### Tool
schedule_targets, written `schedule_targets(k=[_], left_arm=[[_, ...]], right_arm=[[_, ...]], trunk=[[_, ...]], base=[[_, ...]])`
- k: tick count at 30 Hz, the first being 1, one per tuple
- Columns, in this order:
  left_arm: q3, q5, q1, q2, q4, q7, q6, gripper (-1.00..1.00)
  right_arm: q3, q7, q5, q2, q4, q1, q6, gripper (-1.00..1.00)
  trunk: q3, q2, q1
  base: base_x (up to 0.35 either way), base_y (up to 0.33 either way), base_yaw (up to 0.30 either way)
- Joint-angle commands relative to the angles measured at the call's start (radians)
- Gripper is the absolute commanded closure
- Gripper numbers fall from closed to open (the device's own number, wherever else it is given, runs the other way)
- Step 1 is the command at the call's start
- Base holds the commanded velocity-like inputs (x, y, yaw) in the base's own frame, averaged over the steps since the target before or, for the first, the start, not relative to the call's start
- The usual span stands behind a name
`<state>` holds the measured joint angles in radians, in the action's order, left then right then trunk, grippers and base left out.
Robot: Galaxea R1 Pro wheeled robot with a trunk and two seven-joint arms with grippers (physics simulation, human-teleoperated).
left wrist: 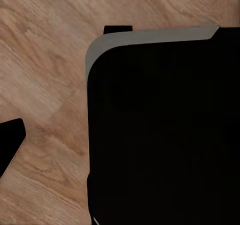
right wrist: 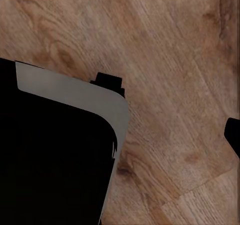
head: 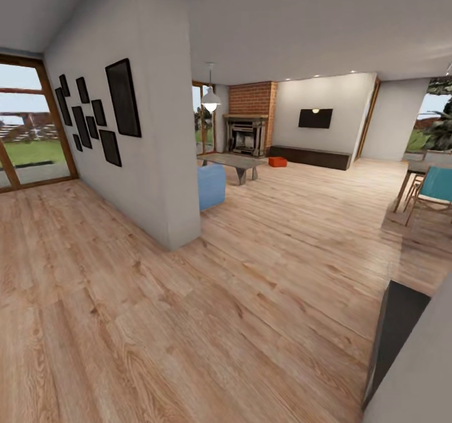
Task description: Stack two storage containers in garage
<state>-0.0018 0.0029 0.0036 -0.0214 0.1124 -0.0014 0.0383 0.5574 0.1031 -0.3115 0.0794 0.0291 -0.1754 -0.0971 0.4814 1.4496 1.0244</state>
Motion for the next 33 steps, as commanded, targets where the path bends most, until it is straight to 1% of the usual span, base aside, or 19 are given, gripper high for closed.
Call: schedule_targets(k=[1, 33], left_arm=[[0.0, 0.0, 0.001, 0.0, 0.001, 0.0, 0.002, -1.0], [0.0, 0.001, 0.0, 0.0, 0.0, 0.0, 0.002, -1.0]], right_arm=[[0.007, 0.006, -0.011, 0.0, 0.003, -0.001, -0.006, -1.0], [0.007, 0.006, -0.012, 0.002, 0.002, -0.001, -0.007, -1.0]], trunk=[[0.001, 0.0, 0.001], [0.001, 0.0, 0.001]], base=[[0.323, 0.0, 0.0], [0.323, 0.0, 0.0]])
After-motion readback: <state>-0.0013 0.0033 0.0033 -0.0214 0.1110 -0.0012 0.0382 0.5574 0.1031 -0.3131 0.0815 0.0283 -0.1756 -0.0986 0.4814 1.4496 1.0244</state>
